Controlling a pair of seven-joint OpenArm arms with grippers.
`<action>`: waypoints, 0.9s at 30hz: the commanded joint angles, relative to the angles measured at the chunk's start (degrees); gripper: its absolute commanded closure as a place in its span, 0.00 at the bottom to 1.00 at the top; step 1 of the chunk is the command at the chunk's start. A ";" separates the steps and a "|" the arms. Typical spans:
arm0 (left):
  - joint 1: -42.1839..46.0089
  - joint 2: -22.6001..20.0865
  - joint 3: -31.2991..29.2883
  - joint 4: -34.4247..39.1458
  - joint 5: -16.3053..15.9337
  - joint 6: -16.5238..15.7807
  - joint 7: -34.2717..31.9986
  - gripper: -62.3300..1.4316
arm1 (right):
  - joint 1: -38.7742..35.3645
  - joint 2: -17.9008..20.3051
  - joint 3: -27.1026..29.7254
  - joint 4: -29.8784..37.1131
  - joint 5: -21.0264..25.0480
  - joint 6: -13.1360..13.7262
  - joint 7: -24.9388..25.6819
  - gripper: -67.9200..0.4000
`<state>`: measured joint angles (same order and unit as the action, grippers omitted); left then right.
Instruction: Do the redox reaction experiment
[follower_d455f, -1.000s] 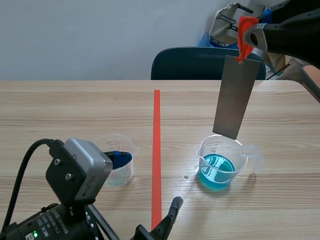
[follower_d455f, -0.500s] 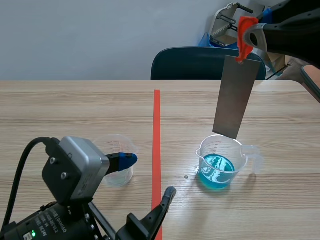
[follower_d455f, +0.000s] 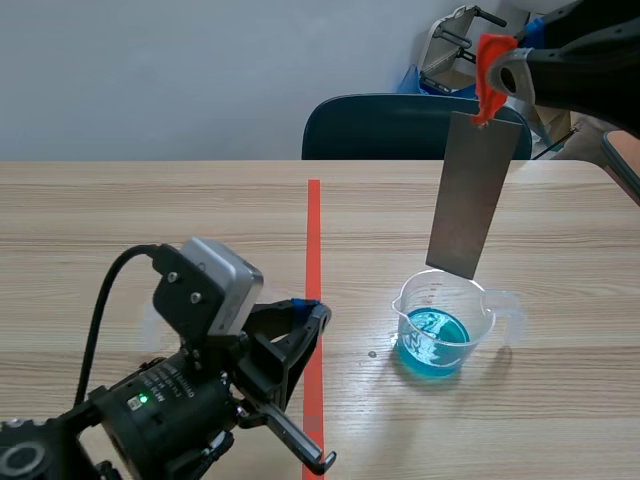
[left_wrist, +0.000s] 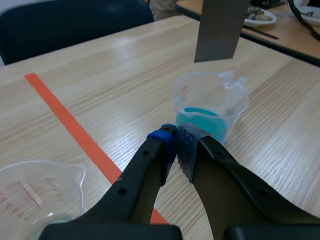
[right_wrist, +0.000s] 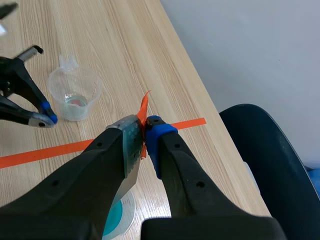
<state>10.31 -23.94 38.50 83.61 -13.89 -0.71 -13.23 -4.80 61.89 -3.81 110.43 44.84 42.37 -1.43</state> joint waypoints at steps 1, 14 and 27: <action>-1.88 1.68 0.39 -0.79 0.02 -0.83 -0.20 0.93 | 0.68 0.35 0.81 0.52 0.42 0.35 0.85 0.98; -12.90 9.57 6.54 -10.08 1.25 -1.57 2.80 0.93 | 0.68 0.35 0.81 0.52 0.42 0.35 0.85 0.98; -17.20 16.55 6.54 -17.00 3.08 -0.87 4.04 0.94 | 0.68 0.35 0.81 0.52 0.42 0.35 0.85 0.98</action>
<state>-6.50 -7.97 44.99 65.98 -10.63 -1.91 -8.36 -4.80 61.89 -3.81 110.43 44.82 42.37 -1.43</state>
